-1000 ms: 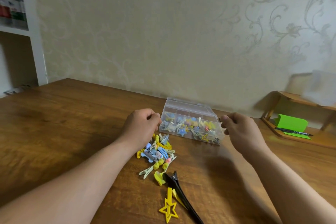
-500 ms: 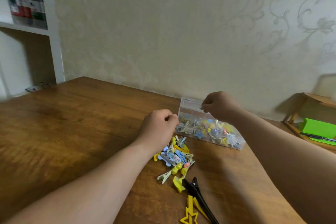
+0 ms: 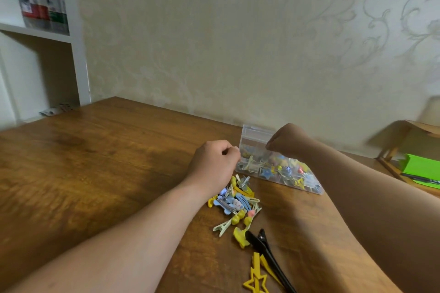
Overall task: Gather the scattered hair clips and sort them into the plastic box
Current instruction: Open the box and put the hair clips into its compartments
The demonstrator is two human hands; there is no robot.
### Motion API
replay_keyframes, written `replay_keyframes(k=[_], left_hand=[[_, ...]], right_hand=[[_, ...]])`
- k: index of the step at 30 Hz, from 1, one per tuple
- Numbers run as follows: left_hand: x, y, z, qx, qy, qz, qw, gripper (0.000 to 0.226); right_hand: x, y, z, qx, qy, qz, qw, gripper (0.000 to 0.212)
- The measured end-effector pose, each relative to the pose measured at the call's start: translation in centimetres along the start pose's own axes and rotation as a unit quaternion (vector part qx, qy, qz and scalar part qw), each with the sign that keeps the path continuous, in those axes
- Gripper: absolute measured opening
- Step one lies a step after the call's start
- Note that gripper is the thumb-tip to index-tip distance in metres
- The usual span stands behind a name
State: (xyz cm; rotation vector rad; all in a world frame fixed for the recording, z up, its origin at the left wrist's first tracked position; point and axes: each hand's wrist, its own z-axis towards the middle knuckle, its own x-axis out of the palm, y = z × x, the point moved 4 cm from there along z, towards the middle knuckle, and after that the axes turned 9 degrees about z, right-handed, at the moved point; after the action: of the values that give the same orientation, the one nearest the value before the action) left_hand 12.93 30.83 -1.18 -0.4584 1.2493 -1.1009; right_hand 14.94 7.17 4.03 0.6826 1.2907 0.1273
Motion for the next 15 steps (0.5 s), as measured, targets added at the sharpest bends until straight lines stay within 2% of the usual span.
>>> replay_keyframes(k=[2, 5, 11, 15], left_hand=[[0.0, 0.0, 0.0, 0.001, -0.001, 0.0, 1.0, 0.036], [-0.1, -0.1, -0.1, 0.001, -0.002, 0.0, 1.0, 0.036], [-0.5, -0.7, -0.6, -0.005, -0.002, 0.003, 1.0, 0.033], [-0.7, -0.8, -0.7, -0.008, -0.005, 0.009, 1.0, 0.032]], right_hand=[[-0.8, 0.0, -0.9, -0.009, -0.025, 0.026, 0.999, 0.014], [-2.2, 0.2, -3.3, -0.046, -0.072, 0.056, 0.995, 0.017], [-3.7, -0.8, -10.0, -0.087, -0.124, 0.179, 0.972, 0.015], [-2.2, -2.0, -13.2, -0.104, -0.116, 0.186, 0.97, 0.014]])
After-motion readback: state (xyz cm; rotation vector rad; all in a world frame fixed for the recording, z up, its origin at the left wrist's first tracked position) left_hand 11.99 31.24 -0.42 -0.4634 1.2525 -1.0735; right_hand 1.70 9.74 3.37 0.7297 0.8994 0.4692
